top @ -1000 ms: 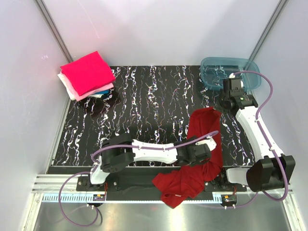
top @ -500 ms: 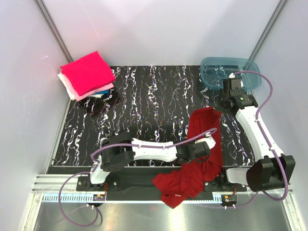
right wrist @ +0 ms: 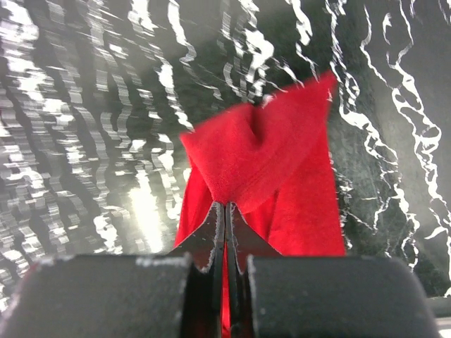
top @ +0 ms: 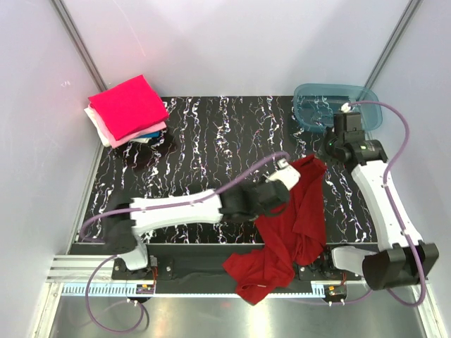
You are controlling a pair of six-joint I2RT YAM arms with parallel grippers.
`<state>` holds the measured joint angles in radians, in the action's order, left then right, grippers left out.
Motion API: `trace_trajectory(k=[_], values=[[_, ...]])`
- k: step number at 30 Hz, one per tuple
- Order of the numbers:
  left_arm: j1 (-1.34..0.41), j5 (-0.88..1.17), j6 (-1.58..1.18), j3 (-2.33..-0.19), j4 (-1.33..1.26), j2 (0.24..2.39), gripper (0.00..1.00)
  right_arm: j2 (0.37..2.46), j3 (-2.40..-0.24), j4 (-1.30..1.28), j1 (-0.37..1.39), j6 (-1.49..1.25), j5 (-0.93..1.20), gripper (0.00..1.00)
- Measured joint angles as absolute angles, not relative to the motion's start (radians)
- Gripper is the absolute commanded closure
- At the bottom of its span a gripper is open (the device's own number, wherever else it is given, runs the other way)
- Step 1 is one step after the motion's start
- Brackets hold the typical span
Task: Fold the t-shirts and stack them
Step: Flatten the tshirt out
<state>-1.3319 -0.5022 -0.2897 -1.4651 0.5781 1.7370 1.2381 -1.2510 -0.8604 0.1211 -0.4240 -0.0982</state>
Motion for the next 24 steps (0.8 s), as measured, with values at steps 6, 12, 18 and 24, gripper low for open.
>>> trace_trajectory(k=[6, 12, 18, 24], values=[[-1.325, -0.492, -0.289, -1.509, 0.667, 1.581, 1.00, 1.127, -1.349, -0.910, 0.120, -0.436, -0.066, 1.00], [-1.325, -0.501, -0.316, -1.515, 0.791, 1.570, 1.00, 1.085, -1.407, -0.985, 0.120, -0.443, -0.057, 1.00], [-1.359, -0.647, -0.360, -1.681, 1.056, 1.491, 1.00, 1.029, -1.547, -1.061, 0.120, -0.451, 0.001, 1.00], [-1.476, -0.844, -0.357, -1.923, 1.200, 1.279, 1.00, 0.768, -1.633, -0.971, 0.120, -0.469, 0.121, 1.00]])
